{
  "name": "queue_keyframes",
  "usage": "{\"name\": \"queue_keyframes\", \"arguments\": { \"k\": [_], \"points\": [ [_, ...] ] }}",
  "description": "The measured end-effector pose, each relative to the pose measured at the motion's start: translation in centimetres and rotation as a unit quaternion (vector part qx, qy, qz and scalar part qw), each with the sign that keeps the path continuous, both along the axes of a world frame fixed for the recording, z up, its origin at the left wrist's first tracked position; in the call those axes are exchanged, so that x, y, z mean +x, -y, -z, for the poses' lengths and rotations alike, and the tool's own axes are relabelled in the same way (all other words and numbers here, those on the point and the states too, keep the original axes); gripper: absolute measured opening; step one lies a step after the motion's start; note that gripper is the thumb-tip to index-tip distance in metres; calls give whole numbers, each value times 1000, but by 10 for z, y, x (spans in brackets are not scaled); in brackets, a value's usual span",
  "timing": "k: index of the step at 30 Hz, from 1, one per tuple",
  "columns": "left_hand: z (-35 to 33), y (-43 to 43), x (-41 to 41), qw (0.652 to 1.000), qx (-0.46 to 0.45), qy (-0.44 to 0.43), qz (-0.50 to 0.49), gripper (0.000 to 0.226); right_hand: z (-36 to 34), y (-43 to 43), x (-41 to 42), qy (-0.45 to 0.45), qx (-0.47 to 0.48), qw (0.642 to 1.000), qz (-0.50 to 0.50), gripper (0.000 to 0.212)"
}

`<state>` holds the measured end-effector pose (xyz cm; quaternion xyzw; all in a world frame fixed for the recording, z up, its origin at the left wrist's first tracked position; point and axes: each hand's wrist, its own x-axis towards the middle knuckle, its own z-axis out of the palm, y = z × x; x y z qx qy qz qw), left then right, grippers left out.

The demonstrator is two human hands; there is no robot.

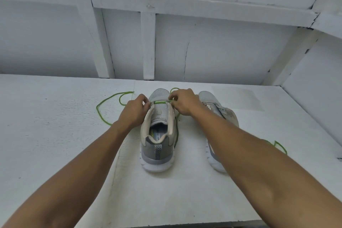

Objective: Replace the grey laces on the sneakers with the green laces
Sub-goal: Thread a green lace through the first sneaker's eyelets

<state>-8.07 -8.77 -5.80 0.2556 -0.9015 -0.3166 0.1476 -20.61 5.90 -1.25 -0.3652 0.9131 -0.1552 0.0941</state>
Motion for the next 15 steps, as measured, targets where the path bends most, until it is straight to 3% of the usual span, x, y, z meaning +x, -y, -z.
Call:
{"name": "queue_keyframes", "arguments": {
  "k": [2,6,9,12,15],
  "points": [
    [1,0,0,1000,-2,-1,-1,20,0,-1,3,-48,8,999,4,20],
    [3,0,0,1000,-5,0,-6,21,-12,-7,-2,-186,138,973,-12,22],
    [4,1,0,1000,2,-5,-11,20,-33,-17,-13,-201,172,964,-10,23],
    [4,-1,-1,1000,4,-6,-13,20,-55,-24,-20,-195,96,976,18,17],
    [4,-2,-1,1000,0,0,-17,21,-70,-27,-26,-144,-117,981,64,18]
  ]
}}
